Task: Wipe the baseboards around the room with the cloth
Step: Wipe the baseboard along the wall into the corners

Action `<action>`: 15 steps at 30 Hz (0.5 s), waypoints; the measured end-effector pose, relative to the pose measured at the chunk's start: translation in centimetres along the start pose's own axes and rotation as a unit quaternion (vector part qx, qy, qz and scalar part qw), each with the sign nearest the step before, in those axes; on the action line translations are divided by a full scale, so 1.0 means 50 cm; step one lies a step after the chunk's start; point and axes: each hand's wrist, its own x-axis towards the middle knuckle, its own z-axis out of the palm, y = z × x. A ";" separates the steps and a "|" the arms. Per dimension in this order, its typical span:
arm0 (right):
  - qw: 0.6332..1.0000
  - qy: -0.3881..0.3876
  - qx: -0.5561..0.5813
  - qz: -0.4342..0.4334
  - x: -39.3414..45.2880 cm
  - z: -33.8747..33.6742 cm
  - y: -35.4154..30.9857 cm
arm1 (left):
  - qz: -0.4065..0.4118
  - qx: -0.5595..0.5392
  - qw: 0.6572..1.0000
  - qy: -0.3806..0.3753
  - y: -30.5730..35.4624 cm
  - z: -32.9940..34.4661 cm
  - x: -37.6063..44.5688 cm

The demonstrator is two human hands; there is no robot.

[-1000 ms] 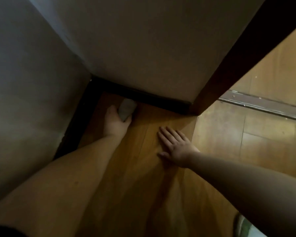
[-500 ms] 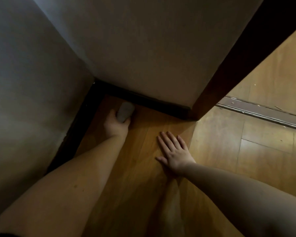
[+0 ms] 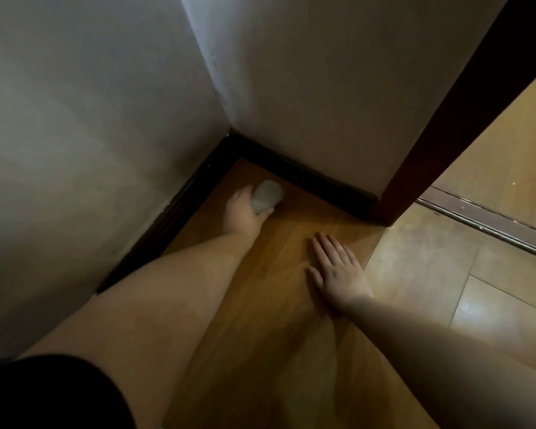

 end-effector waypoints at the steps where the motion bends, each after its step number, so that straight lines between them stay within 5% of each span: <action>1: 1.000 0.003 0.002 0.005 -0.009 0.001 0.007 | 0.004 0.002 1.000 -0.006 0.010 0.001 0.009; 5: 0.999 0.015 0.021 0.040 -0.079 0.030 0.007 | -0.023 0.031 0.999 0.016 0.041 0.010 0.048; 10: 0.990 0.035 0.078 0.115 -0.080 0.055 -0.035 | -0.088 -0.067 0.993 0.049 0.009 0.042 0.058; 15: 0.995 0.040 0.040 0.080 -0.090 0.072 -0.026 | -0.102 -0.097 0.989 0.047 -0.045 0.027 0.105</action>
